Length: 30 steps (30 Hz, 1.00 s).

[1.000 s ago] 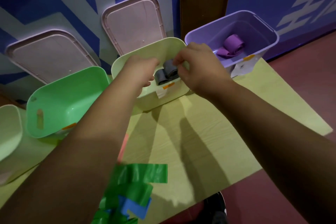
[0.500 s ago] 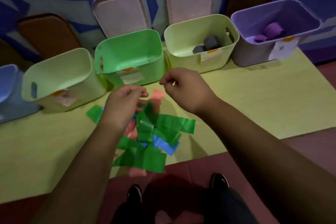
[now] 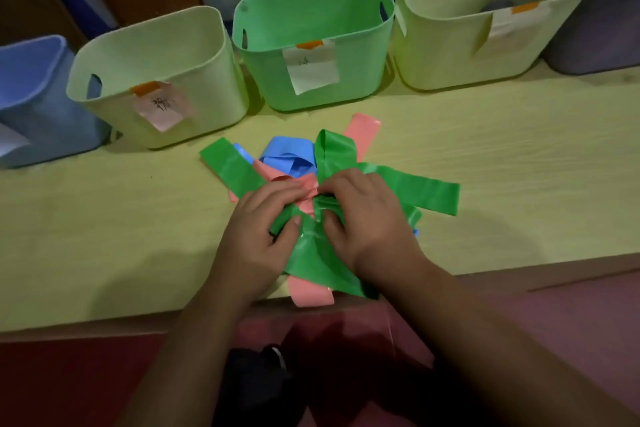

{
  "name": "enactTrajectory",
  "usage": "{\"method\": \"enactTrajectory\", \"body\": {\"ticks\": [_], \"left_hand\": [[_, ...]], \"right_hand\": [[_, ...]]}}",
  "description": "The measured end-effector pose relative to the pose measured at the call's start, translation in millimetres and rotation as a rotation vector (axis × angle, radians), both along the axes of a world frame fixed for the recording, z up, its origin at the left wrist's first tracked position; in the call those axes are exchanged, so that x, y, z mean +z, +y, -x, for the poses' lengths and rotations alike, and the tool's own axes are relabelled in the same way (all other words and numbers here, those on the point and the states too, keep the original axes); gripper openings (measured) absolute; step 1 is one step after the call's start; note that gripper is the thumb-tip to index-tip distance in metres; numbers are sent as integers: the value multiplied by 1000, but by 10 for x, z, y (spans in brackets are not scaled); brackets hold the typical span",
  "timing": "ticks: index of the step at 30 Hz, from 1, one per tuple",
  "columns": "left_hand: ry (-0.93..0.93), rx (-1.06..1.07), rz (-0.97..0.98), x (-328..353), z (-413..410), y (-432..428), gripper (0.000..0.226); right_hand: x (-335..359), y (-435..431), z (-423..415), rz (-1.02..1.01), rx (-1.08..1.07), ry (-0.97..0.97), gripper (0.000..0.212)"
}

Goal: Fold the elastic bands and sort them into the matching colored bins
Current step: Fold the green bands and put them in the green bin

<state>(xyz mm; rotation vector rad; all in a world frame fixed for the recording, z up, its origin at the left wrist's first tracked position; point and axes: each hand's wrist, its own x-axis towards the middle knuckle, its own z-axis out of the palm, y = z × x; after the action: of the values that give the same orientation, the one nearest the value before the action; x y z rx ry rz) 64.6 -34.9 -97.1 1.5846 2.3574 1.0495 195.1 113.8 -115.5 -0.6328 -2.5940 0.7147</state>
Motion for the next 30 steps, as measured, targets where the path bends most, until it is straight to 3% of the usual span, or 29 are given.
{"method": "enactTrajectory", "body": {"ticks": [6, 17, 30], "left_hand": [[-37, 36, -47, -200, 66, -46, 44], [-142, 139, -213, -323, 34, -129, 16], [-356, 383, -346, -97, -162, -254, 45]], "right_hand": [[-155, -7, -40, -81, -27, 85, 30], [-49, -153, -120, -147, -69, 143, 27], [9, -265, -176, -119, -120, 168, 29]]}}
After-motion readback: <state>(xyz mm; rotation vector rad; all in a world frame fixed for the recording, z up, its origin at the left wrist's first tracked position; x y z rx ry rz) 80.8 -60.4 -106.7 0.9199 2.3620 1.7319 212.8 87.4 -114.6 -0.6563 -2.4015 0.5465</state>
